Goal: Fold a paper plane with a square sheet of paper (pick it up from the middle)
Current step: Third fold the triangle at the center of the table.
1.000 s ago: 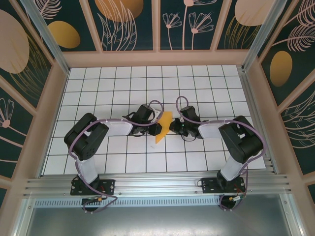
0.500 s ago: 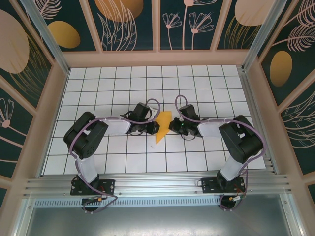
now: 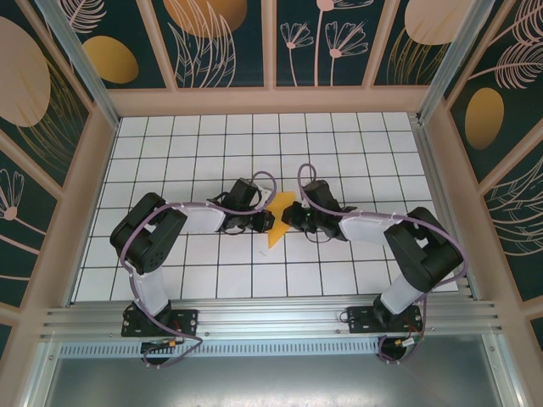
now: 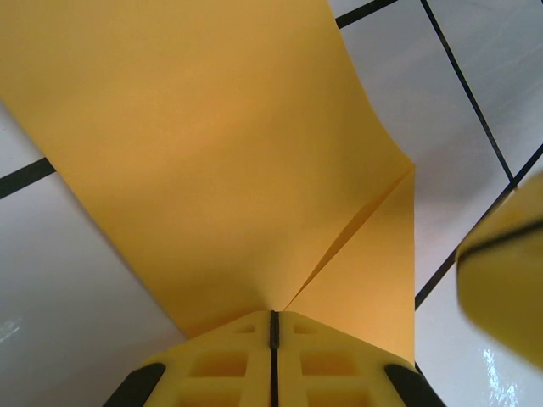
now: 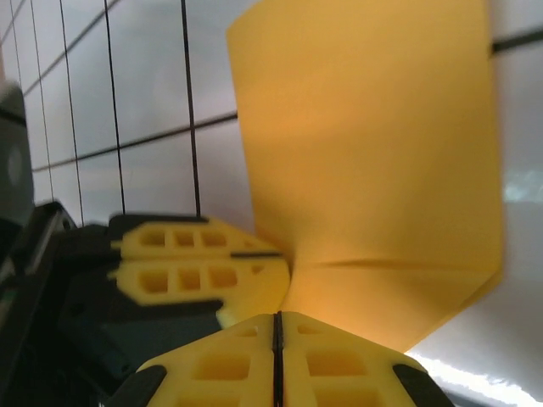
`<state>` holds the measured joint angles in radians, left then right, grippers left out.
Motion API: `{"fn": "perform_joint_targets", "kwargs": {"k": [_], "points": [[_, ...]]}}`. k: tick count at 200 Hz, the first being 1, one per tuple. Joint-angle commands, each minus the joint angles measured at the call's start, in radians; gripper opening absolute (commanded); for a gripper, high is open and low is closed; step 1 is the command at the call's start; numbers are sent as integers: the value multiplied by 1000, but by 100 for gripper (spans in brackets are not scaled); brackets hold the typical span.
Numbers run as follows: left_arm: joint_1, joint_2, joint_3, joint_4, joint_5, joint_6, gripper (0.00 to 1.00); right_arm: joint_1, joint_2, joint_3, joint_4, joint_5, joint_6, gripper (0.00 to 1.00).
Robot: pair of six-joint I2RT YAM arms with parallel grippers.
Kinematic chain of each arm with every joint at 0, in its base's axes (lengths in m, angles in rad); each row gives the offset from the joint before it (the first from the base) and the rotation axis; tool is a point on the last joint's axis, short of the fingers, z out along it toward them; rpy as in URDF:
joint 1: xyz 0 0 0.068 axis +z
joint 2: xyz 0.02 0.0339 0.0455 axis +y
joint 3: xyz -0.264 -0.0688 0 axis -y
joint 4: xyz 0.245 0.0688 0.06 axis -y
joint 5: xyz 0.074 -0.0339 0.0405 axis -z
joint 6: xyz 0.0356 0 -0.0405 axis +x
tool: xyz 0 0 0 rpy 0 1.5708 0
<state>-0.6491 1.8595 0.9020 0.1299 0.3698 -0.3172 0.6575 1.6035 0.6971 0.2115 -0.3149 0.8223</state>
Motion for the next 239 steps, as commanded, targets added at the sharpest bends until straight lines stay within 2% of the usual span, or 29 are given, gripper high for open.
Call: {"fn": "perform_joint_targets", "kwargs": {"k": [1, 80, 168, 239], "points": [[2, 33, -9, -31, -52, 28, 8, 33, 25, -24, 72, 7, 61, 11], [1, 41, -7, -22, -63, 28, 7, 50, 130, -87, 247, -21, 96, 10], [2, 35, 17, -22, -61, 19, 9, 76, -35, -164, 206, 11, 100, 12], [1, 38, 23, -20, -55, 16, 10, 109, 97, -106, 272, -4, 120, 11]]}}
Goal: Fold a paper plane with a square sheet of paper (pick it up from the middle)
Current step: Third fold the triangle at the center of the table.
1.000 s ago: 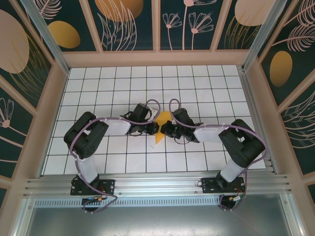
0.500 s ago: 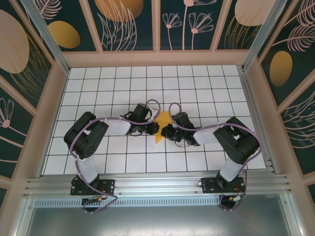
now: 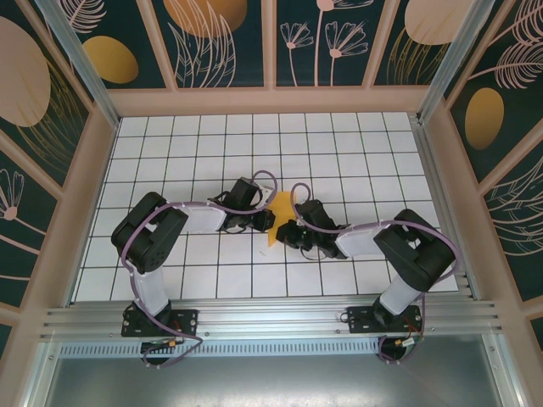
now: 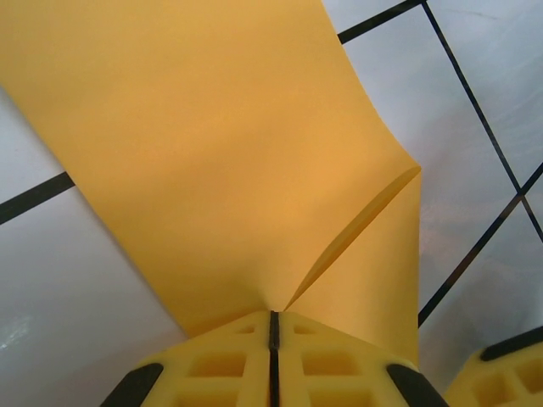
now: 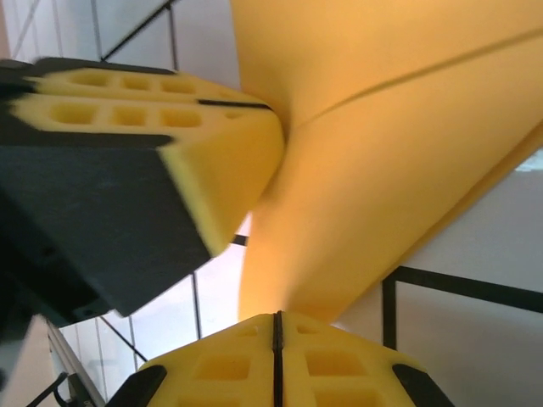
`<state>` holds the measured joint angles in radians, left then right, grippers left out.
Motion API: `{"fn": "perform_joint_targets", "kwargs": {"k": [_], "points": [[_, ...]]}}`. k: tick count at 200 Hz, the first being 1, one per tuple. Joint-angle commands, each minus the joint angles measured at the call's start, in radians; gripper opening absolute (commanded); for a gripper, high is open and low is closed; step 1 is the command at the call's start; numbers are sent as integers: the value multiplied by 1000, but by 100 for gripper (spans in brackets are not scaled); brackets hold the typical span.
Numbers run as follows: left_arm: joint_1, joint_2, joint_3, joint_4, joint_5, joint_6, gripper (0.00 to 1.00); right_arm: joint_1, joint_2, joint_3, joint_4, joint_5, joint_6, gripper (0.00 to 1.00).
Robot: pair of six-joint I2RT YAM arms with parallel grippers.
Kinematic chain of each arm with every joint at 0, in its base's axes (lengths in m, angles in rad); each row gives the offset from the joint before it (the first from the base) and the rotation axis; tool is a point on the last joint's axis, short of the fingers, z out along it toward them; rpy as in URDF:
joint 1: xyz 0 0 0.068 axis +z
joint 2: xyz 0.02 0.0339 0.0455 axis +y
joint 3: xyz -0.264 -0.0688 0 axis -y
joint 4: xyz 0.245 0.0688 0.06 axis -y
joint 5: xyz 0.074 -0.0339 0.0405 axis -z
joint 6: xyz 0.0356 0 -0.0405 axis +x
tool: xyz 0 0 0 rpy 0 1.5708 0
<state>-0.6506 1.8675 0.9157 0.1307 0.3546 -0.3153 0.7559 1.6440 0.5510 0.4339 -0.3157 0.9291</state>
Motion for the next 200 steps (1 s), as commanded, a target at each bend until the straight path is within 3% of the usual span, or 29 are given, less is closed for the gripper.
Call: {"fn": "perform_joint_targets", "kwargs": {"k": [1, 39, 59, 71, 90, 123, 150, 200], "points": [[3, 29, 9, -20, -39, 14, 10, 11, 58, 42, 48, -2, 13, 11], [3, 14, 11, -22, -44, 8, 15, 11, 98, 65, 26, 21, 13, 11], [7, -16, 12, -17, -62, 0, 25, 13, 99, 67, -6, 34, 10, 11], [13, -24, 18, -15, -62, -1, 36, 13, 99, 64, -9, 36, 10, 10], [26, -11, 34, -20, -62, 4, 39, 13, 102, 63, -2, 31, 14, 10], [28, 30, 52, -51, -76, 25, 38, 13, 91, 80, -6, 24, 7, 11], [29, 34, 45, -49, -79, 26, 31, 15, 74, 107, -23, 22, -3, 11], [28, 31, 34, -34, -57, 15, 30, 45, 73, 151, -1, 1, -10, 11]]}}
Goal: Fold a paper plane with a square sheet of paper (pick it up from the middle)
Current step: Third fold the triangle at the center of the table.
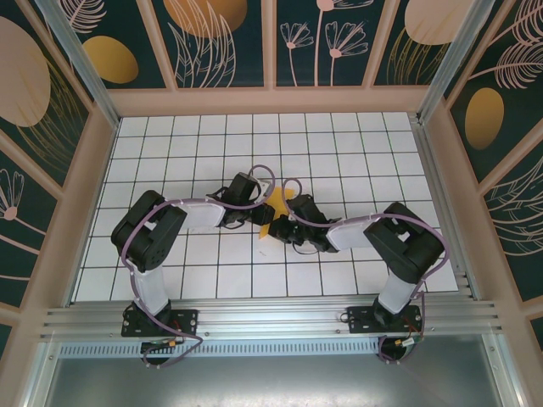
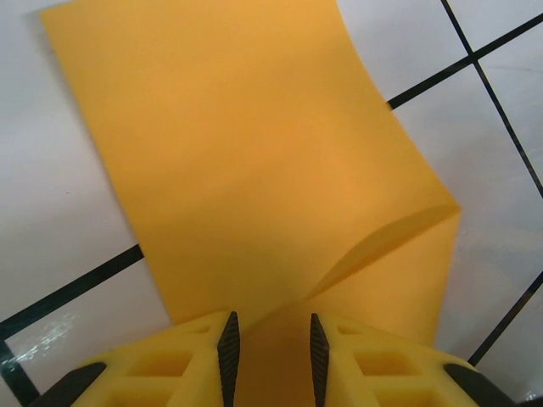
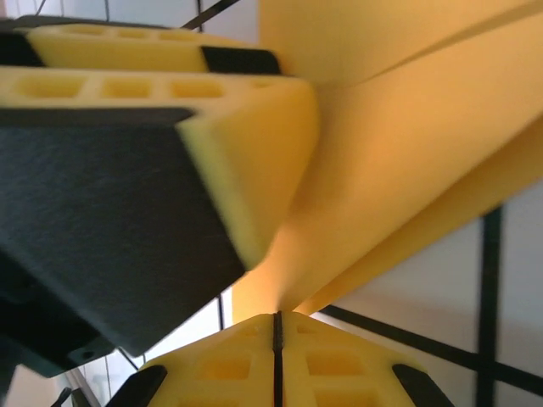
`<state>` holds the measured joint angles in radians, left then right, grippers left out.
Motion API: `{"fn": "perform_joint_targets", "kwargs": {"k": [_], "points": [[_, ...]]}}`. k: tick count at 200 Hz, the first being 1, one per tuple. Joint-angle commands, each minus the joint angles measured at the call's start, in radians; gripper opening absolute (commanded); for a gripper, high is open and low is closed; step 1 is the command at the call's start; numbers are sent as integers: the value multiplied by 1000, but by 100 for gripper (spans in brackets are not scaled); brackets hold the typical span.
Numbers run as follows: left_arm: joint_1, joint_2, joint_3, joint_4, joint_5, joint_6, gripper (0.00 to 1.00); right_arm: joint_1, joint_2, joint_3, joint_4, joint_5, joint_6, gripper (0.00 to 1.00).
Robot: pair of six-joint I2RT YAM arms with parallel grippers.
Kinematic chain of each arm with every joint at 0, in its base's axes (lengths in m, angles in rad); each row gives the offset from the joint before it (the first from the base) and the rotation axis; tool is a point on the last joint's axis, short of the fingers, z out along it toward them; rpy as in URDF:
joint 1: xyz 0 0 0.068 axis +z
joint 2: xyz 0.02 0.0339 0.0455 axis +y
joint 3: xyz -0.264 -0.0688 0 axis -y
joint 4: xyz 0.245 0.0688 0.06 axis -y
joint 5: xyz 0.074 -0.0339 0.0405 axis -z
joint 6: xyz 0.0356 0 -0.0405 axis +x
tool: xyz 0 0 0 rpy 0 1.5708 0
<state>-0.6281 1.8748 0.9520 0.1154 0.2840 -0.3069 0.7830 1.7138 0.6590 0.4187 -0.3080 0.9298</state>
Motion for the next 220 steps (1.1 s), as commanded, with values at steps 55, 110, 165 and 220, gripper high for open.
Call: {"fn": "perform_joint_targets", "kwargs": {"k": [55, 110, 165, 220], "points": [[7, 19, -1, -26, 5, 10, 30, 35, 7, 35, 19, 38, 22, 11], [6, 23, 9, -34, 10, 11, 29, 54, 15, 35, 87, -8, 24, 11], [6, 25, 13, -36, 17, 9, 29, 55, 99, 95, 59, 4, 20, 11], [13, 1, 15, -40, 14, -6, 37, 53, 127, 110, -65, 56, -3, 10]]}}
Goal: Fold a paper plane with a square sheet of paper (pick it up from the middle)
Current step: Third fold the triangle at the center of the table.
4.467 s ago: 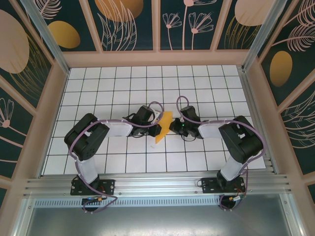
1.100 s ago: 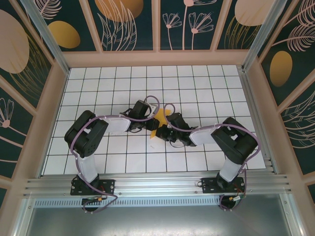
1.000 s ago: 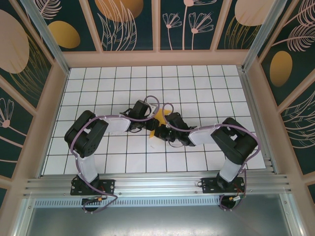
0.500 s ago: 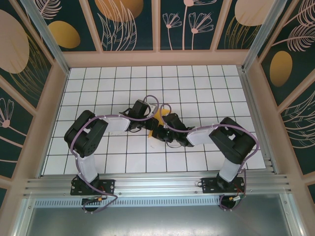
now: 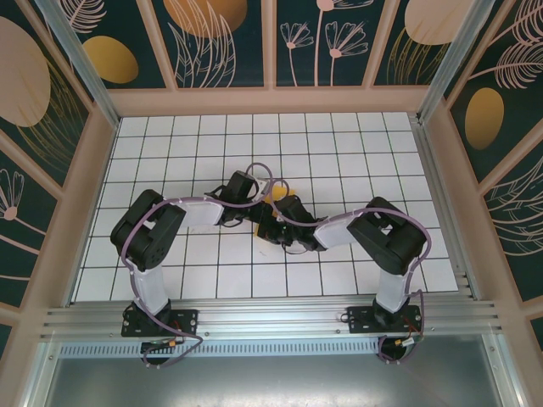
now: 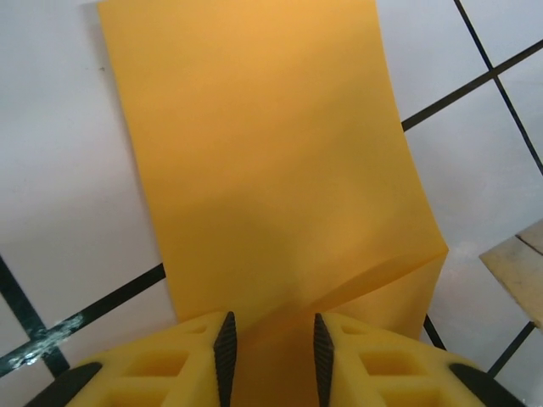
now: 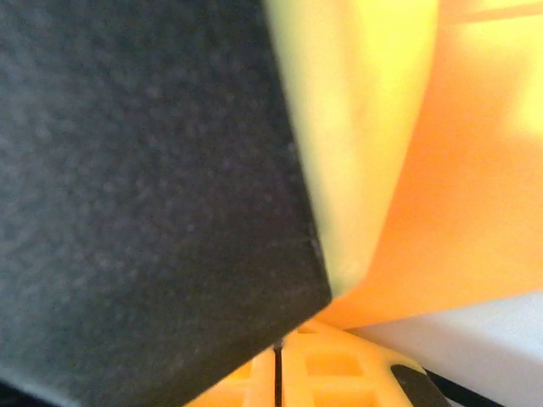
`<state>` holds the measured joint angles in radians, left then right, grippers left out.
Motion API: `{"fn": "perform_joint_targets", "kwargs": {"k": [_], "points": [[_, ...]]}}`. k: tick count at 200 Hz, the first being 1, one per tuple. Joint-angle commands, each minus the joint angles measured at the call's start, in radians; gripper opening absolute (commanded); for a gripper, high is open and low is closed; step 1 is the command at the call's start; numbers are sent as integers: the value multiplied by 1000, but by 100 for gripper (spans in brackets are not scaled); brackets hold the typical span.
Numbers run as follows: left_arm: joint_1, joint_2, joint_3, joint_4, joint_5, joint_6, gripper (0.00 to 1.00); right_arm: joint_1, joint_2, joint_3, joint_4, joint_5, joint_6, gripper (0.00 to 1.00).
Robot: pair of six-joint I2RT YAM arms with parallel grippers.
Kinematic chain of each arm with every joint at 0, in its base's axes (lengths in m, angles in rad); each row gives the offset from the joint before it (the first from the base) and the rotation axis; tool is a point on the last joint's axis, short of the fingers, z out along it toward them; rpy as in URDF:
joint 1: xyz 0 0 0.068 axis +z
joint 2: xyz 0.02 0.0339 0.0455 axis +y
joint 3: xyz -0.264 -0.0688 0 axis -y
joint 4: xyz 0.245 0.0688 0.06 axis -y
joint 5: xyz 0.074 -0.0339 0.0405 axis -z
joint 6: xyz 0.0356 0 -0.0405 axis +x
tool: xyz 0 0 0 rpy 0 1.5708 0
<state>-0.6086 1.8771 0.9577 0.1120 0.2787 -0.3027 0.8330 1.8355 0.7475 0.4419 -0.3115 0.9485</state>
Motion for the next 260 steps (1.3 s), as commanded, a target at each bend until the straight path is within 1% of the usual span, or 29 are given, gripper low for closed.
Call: {"fn": "perform_joint_targets", "kwargs": {"k": [1, 8, 19, 43, 63, 69, 95, 112, 118, 129, 141, 155, 176, 207, 233, 260], "points": [[-6, -1, 9, -37, 20, -12, 37, 3, 4, 21, -92, 61, -23, 10], [-2, -9, 8, -38, 26, -17, 39, 2, -3, 21, -115, 70, -31, 10], [9, -24, 9, -37, 28, -28, 47, -1, -17, 16, -136, 74, -41, 10], [33, -63, 9, -40, 46, -46, 53, -16, -61, -8, -158, 74, -59, 10], [43, -89, 9, -41, 68, -52, 55, -36, -100, -21, -196, 70, -84, 10], [44, -93, 39, -45, 74, -54, 56, -42, -113, -25, -202, 68, -89, 10], [44, -123, 27, -41, 91, -70, 57, -65, -188, -49, -189, 63, -90, 11], [46, -156, 21, -29, 49, -90, 58, -74, -219, -45, -176, 61, -89, 11], [49, -157, -7, -31, 27, -98, 58, -77, -220, -37, -167, 58, -88, 12], [58, -202, -19, -29, -10, -115, 56, -77, -200, -11, -145, 30, -90, 12], [80, -225, -34, -26, -35, -142, 52, -70, -161, 30, -115, -8, -92, 11], [117, -252, -52, -25, -53, -177, 48, -53, -113, 86, -118, -19, -98, 11], [174, -297, -86, -21, -64, -209, 49, -40, -37, 147, -113, -37, -95, 11], [231, -334, -126, -18, -55, -226, 48, -37, 35, 181, -94, -47, -83, 10], [258, -342, -152, -5, -42, -242, 48, -40, 66, 194, -86, -53, -86, 10], [260, -331, -160, 9, -12, -239, 48, -49, 96, 214, -90, -61, -105, 10]]}}
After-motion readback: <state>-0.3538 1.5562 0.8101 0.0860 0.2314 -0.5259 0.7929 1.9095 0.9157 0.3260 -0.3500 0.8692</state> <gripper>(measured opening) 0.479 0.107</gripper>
